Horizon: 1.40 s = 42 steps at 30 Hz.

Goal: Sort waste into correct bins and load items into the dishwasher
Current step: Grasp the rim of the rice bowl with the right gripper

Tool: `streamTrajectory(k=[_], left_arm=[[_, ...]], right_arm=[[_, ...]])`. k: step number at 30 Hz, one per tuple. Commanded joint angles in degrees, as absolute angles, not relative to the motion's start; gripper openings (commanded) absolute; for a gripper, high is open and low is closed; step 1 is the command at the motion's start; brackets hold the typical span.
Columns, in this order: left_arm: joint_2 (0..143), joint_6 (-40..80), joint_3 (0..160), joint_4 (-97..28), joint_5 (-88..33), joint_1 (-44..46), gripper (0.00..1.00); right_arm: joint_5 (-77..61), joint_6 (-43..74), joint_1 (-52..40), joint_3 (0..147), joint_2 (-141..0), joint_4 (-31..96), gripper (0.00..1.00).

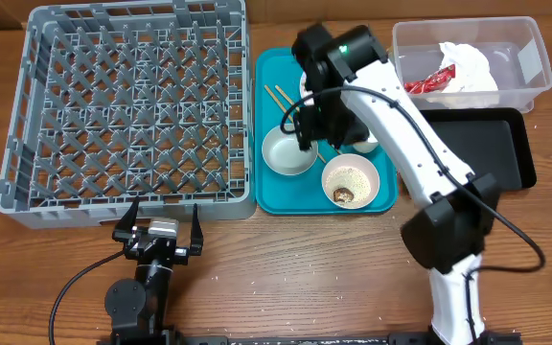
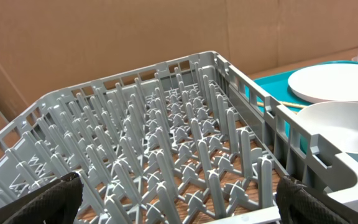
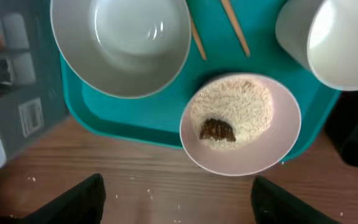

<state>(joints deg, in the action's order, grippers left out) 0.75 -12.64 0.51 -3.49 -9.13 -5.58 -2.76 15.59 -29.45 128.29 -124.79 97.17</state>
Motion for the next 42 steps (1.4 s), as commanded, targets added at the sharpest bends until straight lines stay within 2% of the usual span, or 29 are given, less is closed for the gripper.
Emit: streamTrajectory(k=[1, 9, 12, 18, 31, 35, 36, 42], left_arm=[[0.27, -13.52, 0.27, -3.62, -8.8, -5.23, 1.0], [0.27, -13.52, 0.27, -3.62, -8.8, -5.23, 1.0], [0.27, -13.52, 0.27, -3.62, -8.8, -5.23, 1.0], [0.27, -13.52, 0.27, -3.62, -8.8, -5.23, 1.0], [0.27, -13.52, 0.27, -3.62, -8.8, -5.23, 1.0], [0.27, -13.52, 0.27, -3.62, -8.8, -5.23, 1.0], [0.27, -13.52, 0.27, -3.62, -8.8, -5.23, 1.0], [0.27, -13.52, 0.27, -3.62, -8.8, -5.23, 1.0]], right_arm=[[-2.24, 18.06, -31.38, 116.29, -117.3, 94.98, 0.68], [-1.98, 20.25, -36.03, 95.09, -117.23, 72.75, 0.58], [-1.41, 20.18, -35.62, 92.23, -117.23, 69.87, 0.55], [6.24, 22.81, -35.62, 91.74, -117.23, 68.64, 0.49], [2.72, 22.79, -35.62, 86.11, -117.23, 63.31, 0.32], [2.9, 22.81, -35.62, 86.35, -117.21, 63.26, 0.15], [2.9, 22.81, -35.62, 86.46, -116.99, 63.29, 0.04], [2.92, 23.2, -35.44, 89.43, -113.75, 67.37, 0.04]])
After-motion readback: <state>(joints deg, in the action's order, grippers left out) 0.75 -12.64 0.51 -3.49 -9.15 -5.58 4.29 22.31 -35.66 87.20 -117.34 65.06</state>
